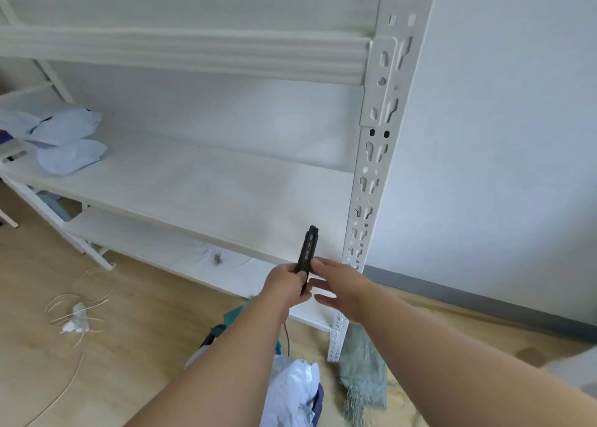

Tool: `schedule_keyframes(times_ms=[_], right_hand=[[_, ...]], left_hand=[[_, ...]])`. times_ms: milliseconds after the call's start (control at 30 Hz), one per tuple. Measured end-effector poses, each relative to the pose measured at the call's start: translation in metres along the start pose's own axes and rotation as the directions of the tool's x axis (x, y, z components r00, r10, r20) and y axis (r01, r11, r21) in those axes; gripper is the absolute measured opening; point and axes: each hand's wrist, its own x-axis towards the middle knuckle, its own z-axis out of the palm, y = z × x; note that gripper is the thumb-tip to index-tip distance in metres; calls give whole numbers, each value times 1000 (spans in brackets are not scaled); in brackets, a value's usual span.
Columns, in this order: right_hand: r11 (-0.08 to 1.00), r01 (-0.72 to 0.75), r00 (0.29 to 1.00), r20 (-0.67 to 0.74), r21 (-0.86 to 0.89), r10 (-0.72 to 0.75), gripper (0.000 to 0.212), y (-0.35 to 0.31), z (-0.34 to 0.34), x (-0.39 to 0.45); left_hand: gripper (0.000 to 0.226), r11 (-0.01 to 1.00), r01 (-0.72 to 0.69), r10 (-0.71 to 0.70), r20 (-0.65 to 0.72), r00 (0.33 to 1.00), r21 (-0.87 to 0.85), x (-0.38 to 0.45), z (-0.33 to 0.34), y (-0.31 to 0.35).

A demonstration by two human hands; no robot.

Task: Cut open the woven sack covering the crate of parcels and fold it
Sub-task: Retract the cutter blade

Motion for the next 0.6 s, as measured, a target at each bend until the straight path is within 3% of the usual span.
schedule_keyframes(times_ms=[167,233,400,500,600], right_hand=[[999,-24,998,-56,29,26,20,0,8,42],[998,-24,996,-86,52,28,16,3,9,54],[991,-70,989,-122,116,84,21,14,7,74],[985,-96,983,-140,147,116,34,19,9,82],[990,-124,974,-181,64,133,40,18,13,89]], left_hand=[[35,970,-7,48,-164,985,243,51,-2,-5],[34,959,-16,62,-155,986,282,67,-1,-5],[43,981,58,-60,4,998,185,95,0,-14],[52,953,4,-11,23,1000,302,104,0,-21],[41,939,-41,54,-30,998,342,107,-1,-21]])
